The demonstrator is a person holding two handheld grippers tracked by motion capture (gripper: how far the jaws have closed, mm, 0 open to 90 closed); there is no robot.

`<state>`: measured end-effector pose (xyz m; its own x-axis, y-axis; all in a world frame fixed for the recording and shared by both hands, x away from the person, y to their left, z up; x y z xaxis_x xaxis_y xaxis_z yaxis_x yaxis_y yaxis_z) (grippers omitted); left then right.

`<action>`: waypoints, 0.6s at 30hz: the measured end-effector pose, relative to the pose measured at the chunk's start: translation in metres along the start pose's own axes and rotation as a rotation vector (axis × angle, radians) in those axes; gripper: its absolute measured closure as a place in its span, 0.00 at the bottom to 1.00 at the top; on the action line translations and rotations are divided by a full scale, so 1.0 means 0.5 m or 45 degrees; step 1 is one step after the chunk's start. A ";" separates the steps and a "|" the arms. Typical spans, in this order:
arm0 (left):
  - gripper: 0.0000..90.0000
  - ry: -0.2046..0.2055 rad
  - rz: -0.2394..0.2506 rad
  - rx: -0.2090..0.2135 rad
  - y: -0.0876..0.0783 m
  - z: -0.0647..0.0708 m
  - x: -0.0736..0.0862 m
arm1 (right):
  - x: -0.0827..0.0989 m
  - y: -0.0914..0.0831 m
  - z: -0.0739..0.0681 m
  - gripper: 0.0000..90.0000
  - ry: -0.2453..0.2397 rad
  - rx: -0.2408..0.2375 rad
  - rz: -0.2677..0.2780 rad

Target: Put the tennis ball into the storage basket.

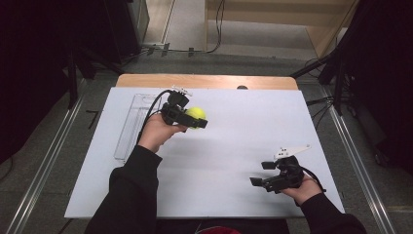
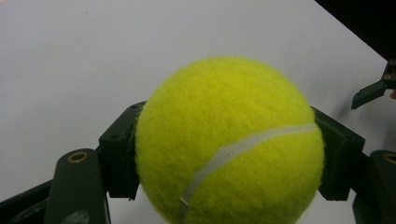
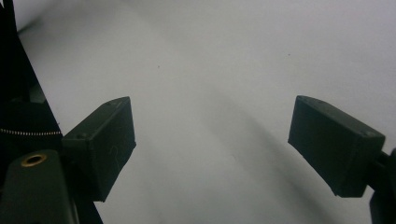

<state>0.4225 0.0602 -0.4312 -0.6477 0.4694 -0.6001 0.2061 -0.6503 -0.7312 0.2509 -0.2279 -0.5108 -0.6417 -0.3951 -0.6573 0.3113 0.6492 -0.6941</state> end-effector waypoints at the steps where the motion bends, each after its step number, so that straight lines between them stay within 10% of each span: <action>1: 0.30 0.000 -0.001 -0.005 -0.003 -0.002 0.001 | 0.000 0.000 0.000 0.14 0.000 -0.001 0.000; 18: 0.30 -0.031 0.014 -0.043 -0.034 -0.024 0.011 | -0.005 0.005 -0.001 0.14 -0.013 -0.011 -0.010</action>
<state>0.4244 0.0812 -0.4257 -0.6631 0.4475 -0.6000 0.2376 -0.6343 -0.7357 0.2530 -0.2251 -0.5108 -0.6367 -0.4071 -0.6548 0.3001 0.6515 -0.6968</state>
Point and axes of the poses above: each handheld gripper's, and its own axes: y roughly forward along the jaws, x roughly out of its underside, z roughly to its right, the point moved 4 cm from there along y, roughly forward along the jaws, and after that the axes turned 4 degrees about -y, right-handed, at the moved point
